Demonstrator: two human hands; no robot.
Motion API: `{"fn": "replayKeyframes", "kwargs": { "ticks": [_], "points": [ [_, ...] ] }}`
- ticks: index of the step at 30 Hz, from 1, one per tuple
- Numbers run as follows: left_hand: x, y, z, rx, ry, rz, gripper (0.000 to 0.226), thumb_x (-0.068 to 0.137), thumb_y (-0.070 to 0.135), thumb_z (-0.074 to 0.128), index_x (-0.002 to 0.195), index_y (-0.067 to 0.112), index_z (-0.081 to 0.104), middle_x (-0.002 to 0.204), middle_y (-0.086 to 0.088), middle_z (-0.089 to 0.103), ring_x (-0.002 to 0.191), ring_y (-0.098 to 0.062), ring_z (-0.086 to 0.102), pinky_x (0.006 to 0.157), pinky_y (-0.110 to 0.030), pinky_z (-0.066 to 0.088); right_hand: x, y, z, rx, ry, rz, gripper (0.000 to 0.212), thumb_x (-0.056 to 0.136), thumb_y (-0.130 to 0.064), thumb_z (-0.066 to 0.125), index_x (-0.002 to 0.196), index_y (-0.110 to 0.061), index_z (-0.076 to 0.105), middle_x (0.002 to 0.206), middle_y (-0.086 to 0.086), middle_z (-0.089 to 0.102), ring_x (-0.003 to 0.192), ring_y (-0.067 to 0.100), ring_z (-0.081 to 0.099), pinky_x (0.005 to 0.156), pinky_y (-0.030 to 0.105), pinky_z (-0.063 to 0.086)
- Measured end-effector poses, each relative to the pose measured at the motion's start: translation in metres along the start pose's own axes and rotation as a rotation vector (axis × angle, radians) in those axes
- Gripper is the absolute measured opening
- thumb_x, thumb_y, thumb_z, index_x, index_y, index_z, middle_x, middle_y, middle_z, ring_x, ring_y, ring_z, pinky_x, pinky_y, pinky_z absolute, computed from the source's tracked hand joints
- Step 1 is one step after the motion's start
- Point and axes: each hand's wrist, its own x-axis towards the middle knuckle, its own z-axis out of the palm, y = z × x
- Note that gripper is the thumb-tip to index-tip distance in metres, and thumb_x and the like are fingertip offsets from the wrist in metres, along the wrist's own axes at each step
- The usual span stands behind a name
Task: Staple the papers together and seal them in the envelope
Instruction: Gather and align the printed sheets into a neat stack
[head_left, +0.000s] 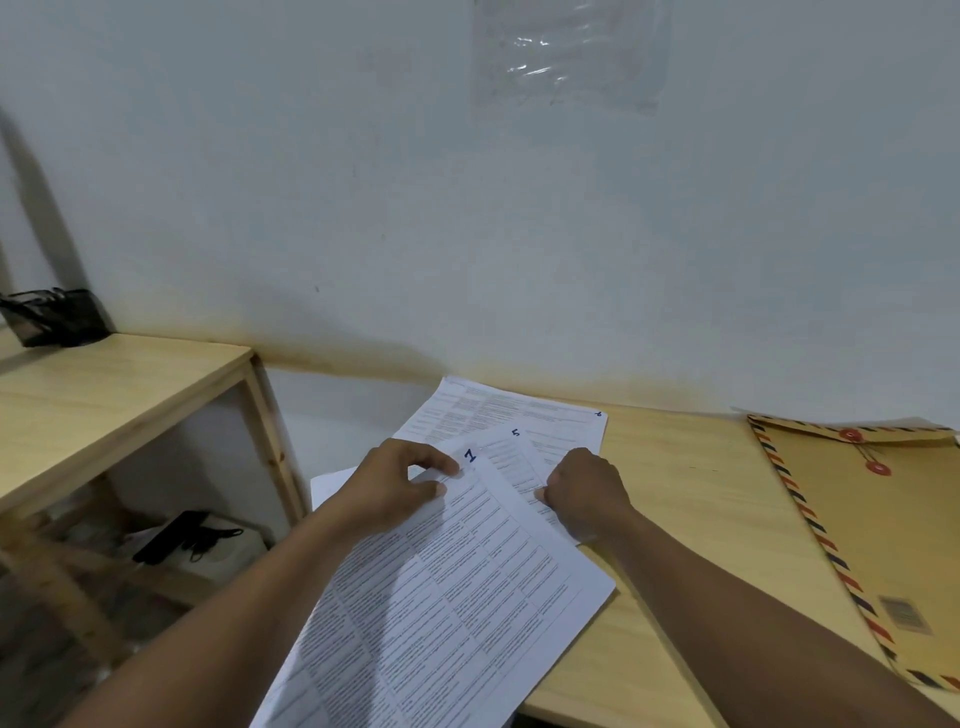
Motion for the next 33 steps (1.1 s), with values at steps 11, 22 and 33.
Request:
{"fn": "replayKeyframes", "kwargs": {
  "ticks": [11,22,33],
  "points": [
    [0.007,0.025,0.006,0.035,-0.038,0.029,0.027,0.089,0.013,0.068,0.101,0.035,0.079,0.116,0.017,0.071,0.083,-0.006,0.061,0.072,-0.019,0.044,-0.007,0.002,-0.016,0.084,-0.065,0.051,0.044,0.082,-0.030,0.078,0.116,-0.011,0.056,0.114,0.007,0.061,0.107,0.028,0.061,0.092,0.041,0.053],
    [0.015,0.021,-0.001,-0.030,-0.063,-0.023,0.029,0.088,0.010,0.069,0.091,0.036,0.081,0.111,0.015,0.070,0.089,-0.013,0.069,0.073,-0.026,0.055,-0.004,0.008,-0.013,0.031,0.014,-0.028,0.044,0.079,-0.053,0.074,0.078,-0.018,0.048,0.089,0.002,0.054,0.084,0.022,0.056,0.052,0.027,0.032],
    [0.021,0.025,-0.003,-0.023,-0.100,0.011,0.027,0.090,0.008,0.066,0.095,0.029,0.081,0.109,0.011,0.072,0.075,0.001,0.063,0.067,-0.014,0.044,-0.008,0.011,0.005,0.084,0.123,-0.020,0.033,0.079,-0.042,0.077,0.101,-0.020,0.067,0.112,0.003,0.062,0.108,0.027,0.060,0.092,0.042,0.051]
  ]
}}
